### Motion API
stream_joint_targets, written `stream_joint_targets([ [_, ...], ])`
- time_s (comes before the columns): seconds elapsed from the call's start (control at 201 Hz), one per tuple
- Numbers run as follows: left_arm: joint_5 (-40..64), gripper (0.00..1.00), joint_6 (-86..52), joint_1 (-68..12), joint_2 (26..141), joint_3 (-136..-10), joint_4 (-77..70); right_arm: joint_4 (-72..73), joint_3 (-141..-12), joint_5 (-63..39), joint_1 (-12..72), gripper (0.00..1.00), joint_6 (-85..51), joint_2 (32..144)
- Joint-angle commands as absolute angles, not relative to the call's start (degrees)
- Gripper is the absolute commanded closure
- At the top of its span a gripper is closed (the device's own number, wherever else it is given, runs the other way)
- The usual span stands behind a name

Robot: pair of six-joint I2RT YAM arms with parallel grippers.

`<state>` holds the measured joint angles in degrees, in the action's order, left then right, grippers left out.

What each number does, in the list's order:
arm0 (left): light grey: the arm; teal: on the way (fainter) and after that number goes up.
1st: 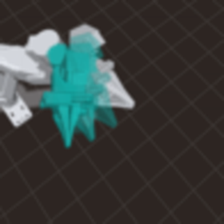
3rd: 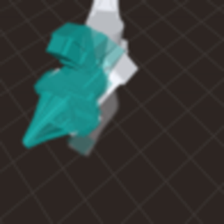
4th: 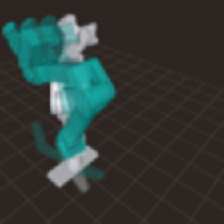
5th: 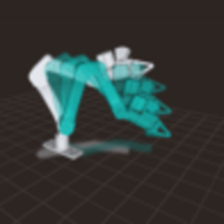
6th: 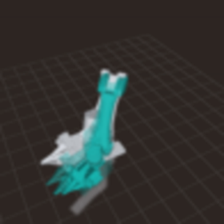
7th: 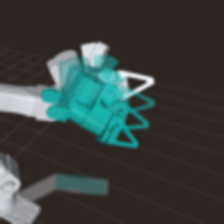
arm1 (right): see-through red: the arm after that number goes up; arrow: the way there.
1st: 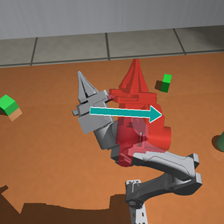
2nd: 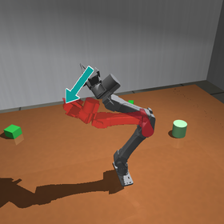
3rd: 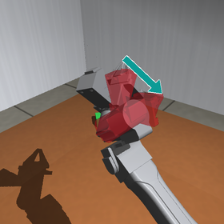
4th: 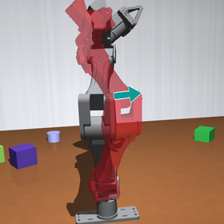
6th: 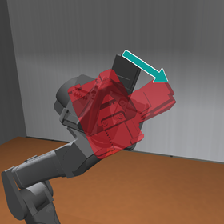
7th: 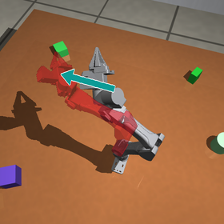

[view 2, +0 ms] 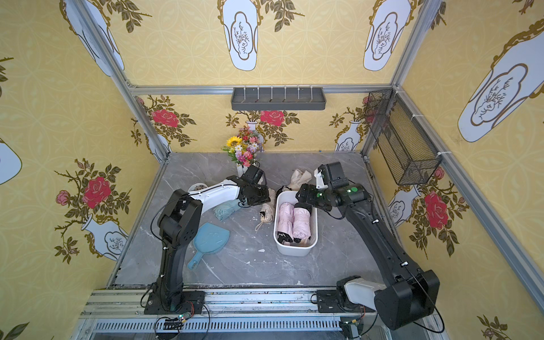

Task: Put the umbrella into the storage box
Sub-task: Pick up the umbrella from the center of the board, then place the umbrella in the storage box.

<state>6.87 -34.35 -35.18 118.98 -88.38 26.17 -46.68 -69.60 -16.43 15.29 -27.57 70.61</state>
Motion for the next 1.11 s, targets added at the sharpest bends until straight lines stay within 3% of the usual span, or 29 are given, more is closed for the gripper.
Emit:
stream_joint_targets([
  [0.0,6.16,1.00,-33.52,-34.94,113.21,-84.87,26.43,-46.66,-69.05,-18.70,15.24,0.18,-26.73,69.51],
  [0.304,6.61,1.00,-35.17,-34.89,91.62,-73.63,28.22,-45.39,-64.88,-27.04,15.26,0.19,-25.09,65.45],
  [0.587,15.25,1.00,-37.92,-34.89,77.31,-67.11,21.18,-35.80,-60.07,-40.26,16.82,0.28,-27.98,62.08],
  [0.831,27.57,1.00,-41.13,-34.89,73.74,-61.20,6.65,-26.92,-58.38,-43.49,22.00,0.26,-33.12,61.17],
  [1.105,34.71,1.00,-45.73,-35.24,74.02,-58.11,-5.92,-17.19,-55.45,-45.96,24.50,0.28,-39.10,61.48],
])
